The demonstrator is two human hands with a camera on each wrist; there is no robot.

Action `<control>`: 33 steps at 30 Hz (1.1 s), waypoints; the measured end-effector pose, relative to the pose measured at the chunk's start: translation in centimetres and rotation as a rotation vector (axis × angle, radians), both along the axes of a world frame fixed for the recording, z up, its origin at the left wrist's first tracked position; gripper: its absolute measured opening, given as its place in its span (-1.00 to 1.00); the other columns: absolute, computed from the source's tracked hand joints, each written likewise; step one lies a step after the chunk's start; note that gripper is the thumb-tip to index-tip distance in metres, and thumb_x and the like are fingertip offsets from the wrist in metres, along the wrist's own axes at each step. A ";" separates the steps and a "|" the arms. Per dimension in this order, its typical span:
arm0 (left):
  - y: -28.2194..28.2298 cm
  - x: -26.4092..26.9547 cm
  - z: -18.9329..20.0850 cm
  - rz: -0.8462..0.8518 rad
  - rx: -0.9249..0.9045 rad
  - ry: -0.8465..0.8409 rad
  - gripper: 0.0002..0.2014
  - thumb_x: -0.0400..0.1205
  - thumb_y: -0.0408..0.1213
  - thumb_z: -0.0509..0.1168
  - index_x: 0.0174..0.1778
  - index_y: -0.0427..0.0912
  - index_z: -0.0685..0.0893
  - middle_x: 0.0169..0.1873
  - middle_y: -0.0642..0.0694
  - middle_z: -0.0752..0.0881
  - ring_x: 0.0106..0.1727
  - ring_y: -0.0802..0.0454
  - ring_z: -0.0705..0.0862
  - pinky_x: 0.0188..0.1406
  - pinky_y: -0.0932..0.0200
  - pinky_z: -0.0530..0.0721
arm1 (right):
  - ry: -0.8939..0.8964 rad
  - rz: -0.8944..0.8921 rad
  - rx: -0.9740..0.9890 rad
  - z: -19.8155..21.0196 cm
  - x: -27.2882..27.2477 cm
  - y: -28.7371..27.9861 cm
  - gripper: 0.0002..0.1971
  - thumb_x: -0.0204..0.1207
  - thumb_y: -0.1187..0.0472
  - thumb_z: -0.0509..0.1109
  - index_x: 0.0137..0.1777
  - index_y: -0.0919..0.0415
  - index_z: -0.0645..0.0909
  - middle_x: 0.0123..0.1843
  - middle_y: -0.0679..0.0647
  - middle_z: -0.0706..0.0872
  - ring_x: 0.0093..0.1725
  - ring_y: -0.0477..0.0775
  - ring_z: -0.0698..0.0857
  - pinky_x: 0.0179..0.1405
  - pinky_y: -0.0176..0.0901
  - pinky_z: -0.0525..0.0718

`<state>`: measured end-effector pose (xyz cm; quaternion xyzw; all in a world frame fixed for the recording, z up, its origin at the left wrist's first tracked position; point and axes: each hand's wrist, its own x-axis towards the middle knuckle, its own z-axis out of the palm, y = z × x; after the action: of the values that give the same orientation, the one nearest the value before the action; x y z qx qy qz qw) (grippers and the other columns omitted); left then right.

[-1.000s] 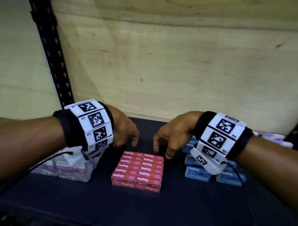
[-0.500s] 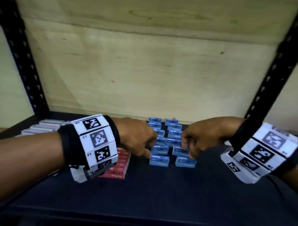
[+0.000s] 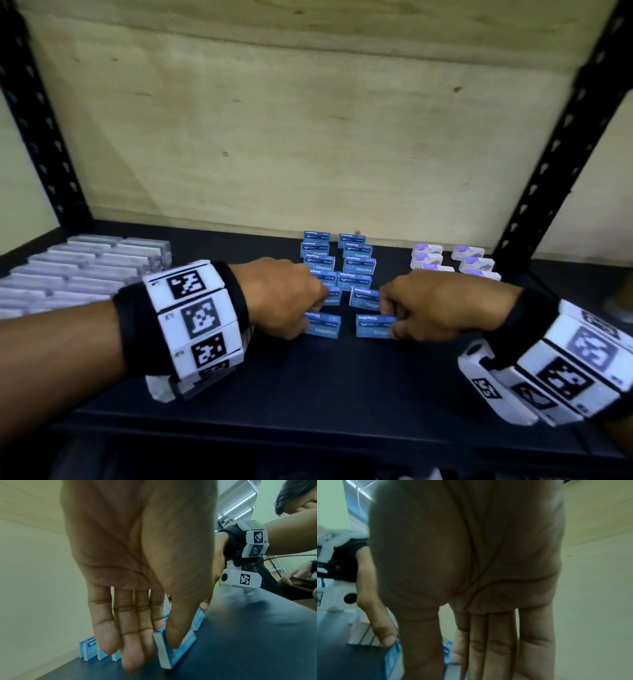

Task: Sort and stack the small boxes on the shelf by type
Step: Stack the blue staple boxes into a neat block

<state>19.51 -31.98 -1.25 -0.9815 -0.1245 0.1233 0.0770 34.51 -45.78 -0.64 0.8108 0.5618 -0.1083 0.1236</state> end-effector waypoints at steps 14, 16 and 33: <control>-3.3 -6.8 -5.0 0.087 -0.324 -0.546 -0.94 0.71 -0.06 0.17 0.08 0.15 0.46 -0.09 0.21 0.54 -0.01 0.16 0.59 -0.04 0.25 0.46 | 0.173 -0.176 0.505 -3.5 -5.2 -5.9 -0.92 0.59 -0.07 0.36 -0.03 -0.13 0.57 -0.11 -0.16 0.57 -0.10 -0.17 0.61 0.07 -0.14 0.61; -3.9 -7.3 -5.9 0.109 -0.351 -0.605 -0.93 0.71 -0.07 0.17 0.09 0.16 0.46 -0.05 0.21 0.57 0.00 0.19 0.59 -0.03 0.28 0.46 | 0.223 -0.197 0.574 -5.0 -5.3 -6.2 -0.95 0.57 -0.06 0.38 -0.05 -0.16 0.58 -0.15 -0.16 0.59 -0.14 -0.20 0.61 0.02 -0.19 0.61; -5.1 -5.4 -10.5 0.232 -0.427 -0.960 -0.80 0.69 -0.11 0.27 0.22 0.16 0.62 -0.14 0.22 0.55 -0.21 0.24 0.45 -0.16 0.38 0.35 | 0.525 -0.179 0.947 -10.8 -2.8 -7.0 -0.88 0.55 0.09 0.48 0.00 -0.19 0.70 -0.20 -0.13 0.67 -0.24 -0.10 0.62 -0.20 -0.34 0.56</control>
<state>14.08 -37.10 -11.76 -0.9011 -0.2256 -0.3090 -0.2042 31.73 -52.81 -11.40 0.7681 0.4900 -0.0526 -0.4088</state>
